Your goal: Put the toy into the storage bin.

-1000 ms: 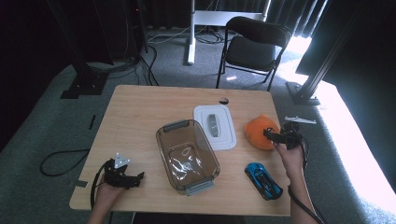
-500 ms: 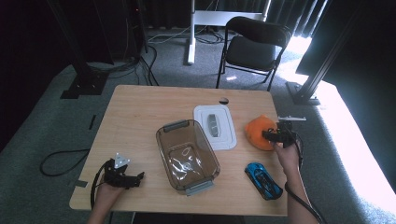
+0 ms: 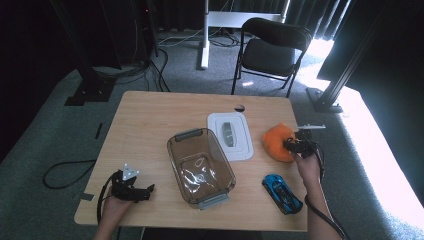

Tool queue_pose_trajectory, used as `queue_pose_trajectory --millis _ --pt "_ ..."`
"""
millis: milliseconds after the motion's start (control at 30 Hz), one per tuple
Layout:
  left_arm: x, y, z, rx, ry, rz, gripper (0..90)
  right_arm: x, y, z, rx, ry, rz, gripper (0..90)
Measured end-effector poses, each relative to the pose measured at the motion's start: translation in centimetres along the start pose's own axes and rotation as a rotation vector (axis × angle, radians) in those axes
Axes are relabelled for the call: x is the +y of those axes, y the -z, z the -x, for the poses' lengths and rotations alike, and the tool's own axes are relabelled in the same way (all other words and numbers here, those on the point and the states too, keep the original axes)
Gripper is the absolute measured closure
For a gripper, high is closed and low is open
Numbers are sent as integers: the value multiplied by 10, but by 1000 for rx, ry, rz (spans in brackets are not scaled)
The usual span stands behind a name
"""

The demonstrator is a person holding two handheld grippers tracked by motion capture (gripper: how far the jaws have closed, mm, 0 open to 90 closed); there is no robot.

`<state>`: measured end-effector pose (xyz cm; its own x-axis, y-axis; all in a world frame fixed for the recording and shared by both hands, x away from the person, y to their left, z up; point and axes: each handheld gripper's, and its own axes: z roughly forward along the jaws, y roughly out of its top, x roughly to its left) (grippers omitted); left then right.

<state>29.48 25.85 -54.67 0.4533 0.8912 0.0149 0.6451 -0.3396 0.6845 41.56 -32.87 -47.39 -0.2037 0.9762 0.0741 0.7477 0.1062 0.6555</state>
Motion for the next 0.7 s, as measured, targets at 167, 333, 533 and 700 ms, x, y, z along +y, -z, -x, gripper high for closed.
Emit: queue_pose_trajectory --millis 167,333,533,700 --pt "0 0 0 0 0 0 8 3 10 -2 3 -8 24 675" --pt "0 0 0 0 0 0 8 6 20 -3 21 -14 43 681" --pt "0 0 0 -1 0 0 8 6 36 -6 51 -15 72 680" --pt "0 0 0 0 0 -1 8 4 44 -10 56 7 77 680"
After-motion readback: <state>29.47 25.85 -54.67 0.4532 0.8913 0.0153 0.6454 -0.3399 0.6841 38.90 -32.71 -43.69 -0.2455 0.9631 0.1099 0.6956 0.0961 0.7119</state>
